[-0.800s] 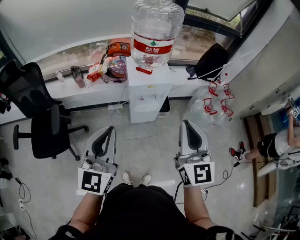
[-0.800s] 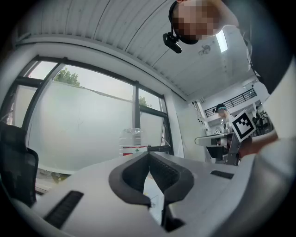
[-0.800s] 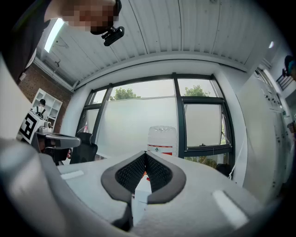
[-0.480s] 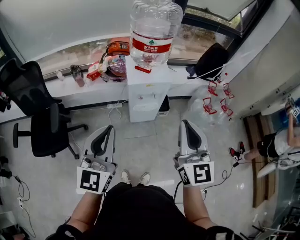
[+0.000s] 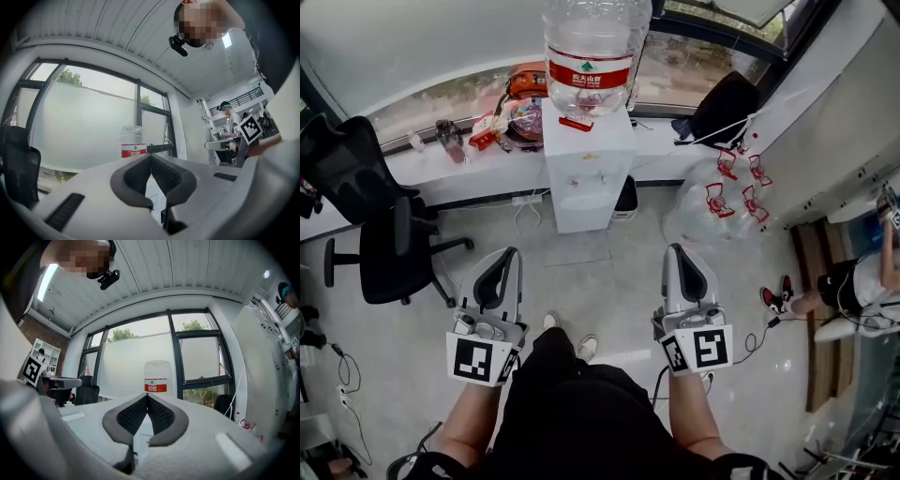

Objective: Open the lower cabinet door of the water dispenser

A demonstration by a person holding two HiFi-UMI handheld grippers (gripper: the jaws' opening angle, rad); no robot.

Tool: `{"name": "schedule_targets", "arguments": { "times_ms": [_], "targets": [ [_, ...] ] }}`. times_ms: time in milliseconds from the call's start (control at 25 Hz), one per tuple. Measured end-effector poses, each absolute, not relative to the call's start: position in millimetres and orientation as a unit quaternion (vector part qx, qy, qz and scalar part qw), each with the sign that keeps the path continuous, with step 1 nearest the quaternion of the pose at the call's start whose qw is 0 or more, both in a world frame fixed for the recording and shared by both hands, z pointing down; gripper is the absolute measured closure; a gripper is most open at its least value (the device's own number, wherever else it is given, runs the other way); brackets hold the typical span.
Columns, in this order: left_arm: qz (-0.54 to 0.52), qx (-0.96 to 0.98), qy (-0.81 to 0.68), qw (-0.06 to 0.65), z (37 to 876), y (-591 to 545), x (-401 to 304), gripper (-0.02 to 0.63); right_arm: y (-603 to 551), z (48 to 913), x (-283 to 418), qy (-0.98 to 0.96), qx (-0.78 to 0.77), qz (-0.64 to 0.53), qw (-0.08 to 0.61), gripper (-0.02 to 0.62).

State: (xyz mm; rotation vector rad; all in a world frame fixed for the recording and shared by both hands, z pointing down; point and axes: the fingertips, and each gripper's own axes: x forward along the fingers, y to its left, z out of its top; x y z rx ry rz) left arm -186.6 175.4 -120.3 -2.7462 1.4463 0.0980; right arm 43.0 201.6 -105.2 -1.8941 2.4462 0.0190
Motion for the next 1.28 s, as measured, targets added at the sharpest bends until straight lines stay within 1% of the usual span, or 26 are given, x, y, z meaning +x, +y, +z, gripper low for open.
{"name": "schedule_targets", "arguments": {
  "times_ms": [160,360,680,920,1080,1280],
  "targets": [
    [0.024,-0.886,0.463,0.007,-106,162,-179,0.597,191,-90,47,0.793,-0.610,-0.007,0.012,0.591],
    [0.019,-0.890,0.456,-0.009,-88,120,-169,0.597,151,-79,58,0.788,-0.615,-0.013,0.002,0.591],
    [0.022,-0.897,0.441,-0.015,-84,0,-161,0.597,37,-73,67,0.787,-0.616,-0.029,-0.025,0.591],
    [0.028,-0.917,0.398,-0.024,-79,-72,-131,0.597,-29,-69,74,0.777,-0.627,-0.041,-0.037,0.591],
    [0.031,-0.922,0.382,-0.050,-68,-95,-111,0.597,-49,-61,77,0.776,-0.627,-0.053,-0.050,0.591],
    [0.018,-0.923,0.379,-0.064,-55,-107,-92,0.597,-76,-50,85,0.786,-0.614,-0.062,-0.050,0.591]
  ]
}}
